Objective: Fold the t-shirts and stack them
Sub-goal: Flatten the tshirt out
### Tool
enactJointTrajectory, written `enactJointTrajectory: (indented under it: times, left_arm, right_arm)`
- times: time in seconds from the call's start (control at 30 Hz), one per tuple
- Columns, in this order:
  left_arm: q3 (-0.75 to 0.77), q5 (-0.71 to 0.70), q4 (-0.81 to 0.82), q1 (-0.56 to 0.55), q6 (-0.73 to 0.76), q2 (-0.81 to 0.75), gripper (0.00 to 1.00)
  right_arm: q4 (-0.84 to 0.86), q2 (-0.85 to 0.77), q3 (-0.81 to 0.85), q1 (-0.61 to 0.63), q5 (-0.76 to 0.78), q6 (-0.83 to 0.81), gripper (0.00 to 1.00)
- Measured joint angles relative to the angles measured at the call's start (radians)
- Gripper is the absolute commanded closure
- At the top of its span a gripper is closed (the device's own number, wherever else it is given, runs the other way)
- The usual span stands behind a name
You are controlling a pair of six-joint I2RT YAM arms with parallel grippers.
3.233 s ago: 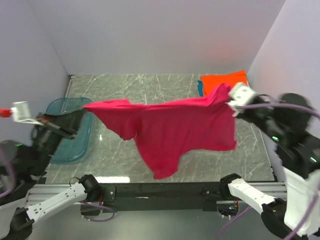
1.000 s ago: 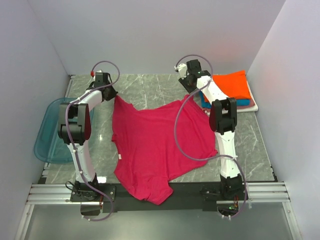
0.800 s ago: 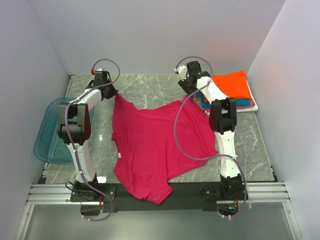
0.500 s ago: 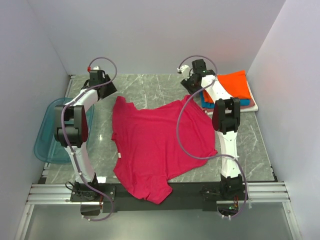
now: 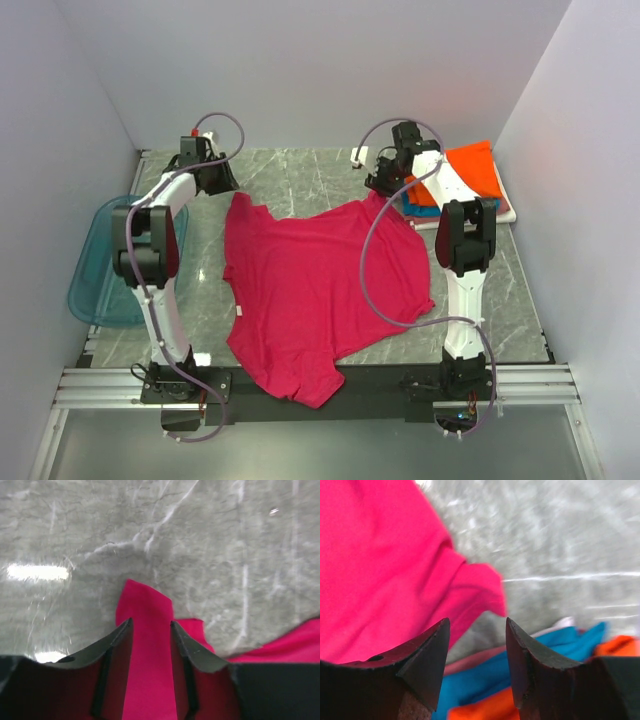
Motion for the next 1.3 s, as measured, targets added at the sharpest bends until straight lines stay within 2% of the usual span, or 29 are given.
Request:
enactJointTrajectory:
  times: [0.2,0.37,0.47,0.5,0.6,0.63,0.8,1.0,1.07,1.17,1.2,1.3]
  left_arm:
    - [0.135,0.027,-0.087,0.004,0.065,0.171,0.55]
    - [0.194,0.029,-0.143,0.006,0.095,0.235,0.56]
    - [0.196,0.051,-0.153,0.007,0.105,0.243,0.69]
    - [0.196,0.062,-0.159,0.008,0.109,0.243,0.81]
    - [0.195,0.092,-0.166,0.008,0.109,0.243,0.97]
    - [0.193,0.104,-0.165,0.008,0.106,0.242,0.99]
    - [0.105,0.145,-0.127,0.008,0.089,0.188,1.0]
    - [-0.054,0.192,-0.069,0.007,0.04,-0.045,1.0]
    - [-0.114,0.194,-0.05,0.006,0.027,-0.144,0.98]
    - [-0.206,0.199,-0.034,0.003,0.019,-0.265,0.84]
    - [-0.227,0.205,-0.036,0.002,0.018,-0.285,0.68]
    - [-0.278,0.218,-0.071,-0.012,0.029,-0.292,0.45]
  right_arm:
    - [-0.003,0.0,0.035,0.0,-0.029,-0.055,0.45]
    - [-0.01,0.002,0.035,-0.004,-0.03,-0.076,0.45]
    - [-0.009,0.002,0.035,-0.007,-0.031,-0.078,0.45]
    - [-0.007,0.002,0.035,-0.007,-0.031,-0.078,0.45]
    - [0.006,0.002,0.024,-0.007,-0.032,-0.077,0.45]
    - [0.01,0.002,0.018,-0.008,-0.032,-0.076,0.46]
    - [0.037,0.002,-0.039,-0.012,-0.042,-0.071,0.46]
    - [0.053,-0.003,-0.087,-0.018,-0.052,-0.062,0.46]
    - [0.058,-0.007,-0.097,-0.02,-0.055,-0.056,0.46]
    - [0.066,-0.016,-0.109,-0.02,-0.058,-0.051,0.46]
    - [0.067,-0.019,-0.109,-0.02,-0.059,-0.051,0.46]
    - [0.074,-0.03,-0.11,-0.02,-0.066,-0.048,0.46]
